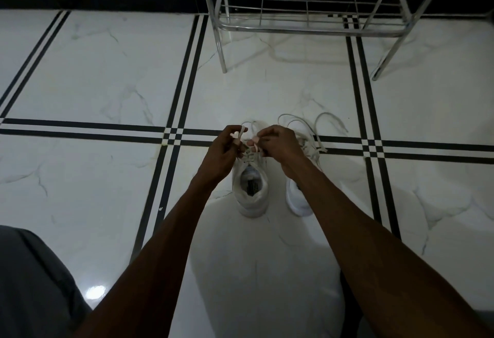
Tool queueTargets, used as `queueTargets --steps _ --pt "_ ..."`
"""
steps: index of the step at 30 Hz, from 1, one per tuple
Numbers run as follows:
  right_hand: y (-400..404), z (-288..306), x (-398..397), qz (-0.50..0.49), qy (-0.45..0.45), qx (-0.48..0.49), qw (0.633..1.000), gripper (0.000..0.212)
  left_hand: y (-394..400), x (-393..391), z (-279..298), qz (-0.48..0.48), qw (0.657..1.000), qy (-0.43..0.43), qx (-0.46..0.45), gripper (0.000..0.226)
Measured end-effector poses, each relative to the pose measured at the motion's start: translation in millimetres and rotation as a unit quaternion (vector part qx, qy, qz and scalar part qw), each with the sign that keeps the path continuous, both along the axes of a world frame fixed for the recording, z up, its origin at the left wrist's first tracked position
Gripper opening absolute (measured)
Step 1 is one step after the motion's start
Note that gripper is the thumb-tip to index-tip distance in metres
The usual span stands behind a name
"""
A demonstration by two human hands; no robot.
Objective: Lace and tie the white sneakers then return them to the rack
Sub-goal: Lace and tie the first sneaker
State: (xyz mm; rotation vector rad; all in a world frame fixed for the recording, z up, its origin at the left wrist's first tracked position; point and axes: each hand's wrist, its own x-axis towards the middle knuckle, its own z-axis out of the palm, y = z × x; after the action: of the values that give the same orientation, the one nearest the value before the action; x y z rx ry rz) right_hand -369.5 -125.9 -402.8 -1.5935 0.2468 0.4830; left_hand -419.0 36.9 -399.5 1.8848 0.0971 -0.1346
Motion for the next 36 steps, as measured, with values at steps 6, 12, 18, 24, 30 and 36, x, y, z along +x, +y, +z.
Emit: queueTargets --steps 6,12,18,24,30,36 --pt "3 -6 1 0.032 -0.024 0.014 0.999 0.018 -2 -2 3 -0.022 0.999 -0.008 0.023 0.022" --pt "1 8 0 0.156 -0.066 0.037 0.985 0.016 -3 1 4 -0.015 0.999 -0.01 0.026 0.016" --pt "5 2 4 0.113 -0.088 -0.03 0.989 0.028 0 2 1 -0.015 1.0 -0.015 0.014 0.039" --pt "8 -2 -1 0.011 -0.041 0.041 0.998 0.018 7 1 -2 0.055 0.994 0.075 -0.059 0.059" --pt "-3 5 12 0.218 -0.215 -0.235 0.923 0.013 8 5 -9 0.105 0.986 0.103 -0.074 0.05" --pt "7 -2 3 0.151 -0.305 -0.312 0.887 0.008 7 2 -6 0.097 0.99 0.088 -0.053 0.035"
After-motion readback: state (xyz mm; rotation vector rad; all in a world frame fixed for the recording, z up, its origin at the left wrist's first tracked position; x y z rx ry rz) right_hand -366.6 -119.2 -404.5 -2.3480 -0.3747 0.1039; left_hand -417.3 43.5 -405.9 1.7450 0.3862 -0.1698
